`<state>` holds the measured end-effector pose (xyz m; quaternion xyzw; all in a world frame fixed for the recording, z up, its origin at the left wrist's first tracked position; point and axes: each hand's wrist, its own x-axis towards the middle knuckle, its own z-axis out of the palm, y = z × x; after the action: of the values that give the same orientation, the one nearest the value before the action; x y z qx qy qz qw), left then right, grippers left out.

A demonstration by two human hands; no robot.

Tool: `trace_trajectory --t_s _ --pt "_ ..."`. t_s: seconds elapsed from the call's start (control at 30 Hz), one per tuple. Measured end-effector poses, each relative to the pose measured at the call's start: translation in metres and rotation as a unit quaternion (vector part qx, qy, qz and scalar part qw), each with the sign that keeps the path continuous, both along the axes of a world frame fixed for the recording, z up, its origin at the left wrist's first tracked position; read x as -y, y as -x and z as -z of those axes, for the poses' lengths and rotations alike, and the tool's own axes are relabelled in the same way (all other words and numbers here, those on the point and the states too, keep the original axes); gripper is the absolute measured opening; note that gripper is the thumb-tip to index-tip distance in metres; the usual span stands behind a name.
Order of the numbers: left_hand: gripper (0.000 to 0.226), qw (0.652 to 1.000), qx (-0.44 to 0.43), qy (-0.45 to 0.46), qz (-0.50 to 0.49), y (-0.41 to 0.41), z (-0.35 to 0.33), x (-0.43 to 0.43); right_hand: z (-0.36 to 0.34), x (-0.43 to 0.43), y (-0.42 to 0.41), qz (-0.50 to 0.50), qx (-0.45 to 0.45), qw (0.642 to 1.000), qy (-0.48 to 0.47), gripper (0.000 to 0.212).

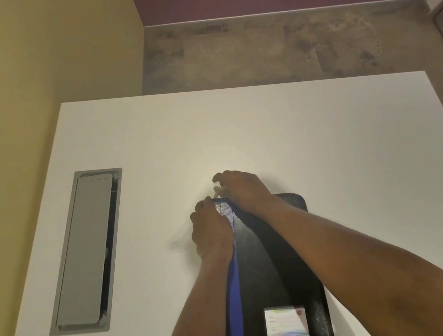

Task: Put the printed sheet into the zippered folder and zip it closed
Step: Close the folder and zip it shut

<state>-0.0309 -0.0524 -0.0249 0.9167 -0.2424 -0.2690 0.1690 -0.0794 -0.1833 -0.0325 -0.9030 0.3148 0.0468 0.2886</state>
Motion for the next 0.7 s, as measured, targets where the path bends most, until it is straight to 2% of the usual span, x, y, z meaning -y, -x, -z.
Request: trace_trajectory --t_s 0.13,0.4,0.47,0.57,0.7 --pt "0.045 1.000 0.022 0.016 0.002 0.012 -0.015 -0.018 -0.019 -0.005 0.026 0.042 0.010 0.998 0.034 0.040" --pt "0.039 0.999 -0.021 0.034 0.009 0.035 -0.042 -0.067 -0.046 -0.049 0.109 0.218 0.013 0.976 -0.012 0.071" --pt "0.040 0.999 -0.031 0.027 0.012 0.041 -0.045 -0.082 -0.050 -0.067 0.131 0.265 0.015 0.964 -0.028 0.070" --pt "0.040 0.999 -0.038 0.018 0.011 0.051 -0.044 -0.106 -0.051 -0.095 0.163 0.322 0.025 0.945 -0.044 0.057" --pt "0.051 0.999 -0.039 -0.006 0.017 0.065 -0.039 -0.134 -0.046 -0.138 0.199 0.375 0.002 0.922 -0.097 0.064"
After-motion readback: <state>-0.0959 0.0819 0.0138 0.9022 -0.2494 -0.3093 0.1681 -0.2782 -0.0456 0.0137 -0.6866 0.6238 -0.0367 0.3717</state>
